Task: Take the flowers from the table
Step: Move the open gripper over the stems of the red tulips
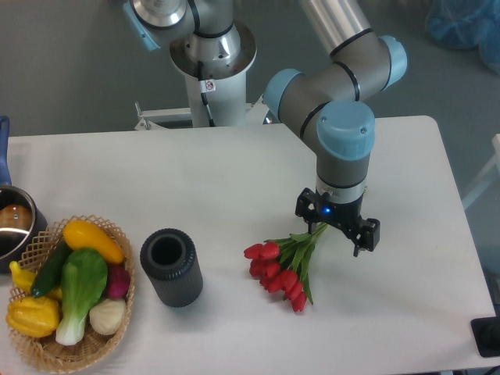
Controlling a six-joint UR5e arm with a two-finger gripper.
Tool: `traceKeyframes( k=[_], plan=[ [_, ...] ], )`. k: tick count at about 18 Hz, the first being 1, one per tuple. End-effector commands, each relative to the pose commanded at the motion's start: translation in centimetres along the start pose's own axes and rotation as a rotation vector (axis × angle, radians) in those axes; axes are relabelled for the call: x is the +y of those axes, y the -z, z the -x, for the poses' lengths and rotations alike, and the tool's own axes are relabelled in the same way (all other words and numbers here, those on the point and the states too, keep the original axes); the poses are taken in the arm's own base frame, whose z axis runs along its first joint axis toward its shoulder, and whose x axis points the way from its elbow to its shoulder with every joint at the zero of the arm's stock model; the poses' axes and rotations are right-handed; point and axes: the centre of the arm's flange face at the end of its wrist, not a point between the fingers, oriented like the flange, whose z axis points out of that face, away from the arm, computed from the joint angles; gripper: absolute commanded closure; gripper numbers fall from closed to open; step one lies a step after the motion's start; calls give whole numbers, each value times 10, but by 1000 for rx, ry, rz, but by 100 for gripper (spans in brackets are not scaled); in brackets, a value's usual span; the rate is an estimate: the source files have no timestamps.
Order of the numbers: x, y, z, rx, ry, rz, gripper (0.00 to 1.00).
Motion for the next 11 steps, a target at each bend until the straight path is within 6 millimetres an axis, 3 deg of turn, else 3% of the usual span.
traceKeyframes(
  k=[6, 9, 11],
  plan=[
    [-1, 0, -10, 0, 2, 19, 0],
    [3, -5, -28, 25, 14, 20, 0],
    [10, -19, -43, 52, 13, 30, 0]
  ],
)
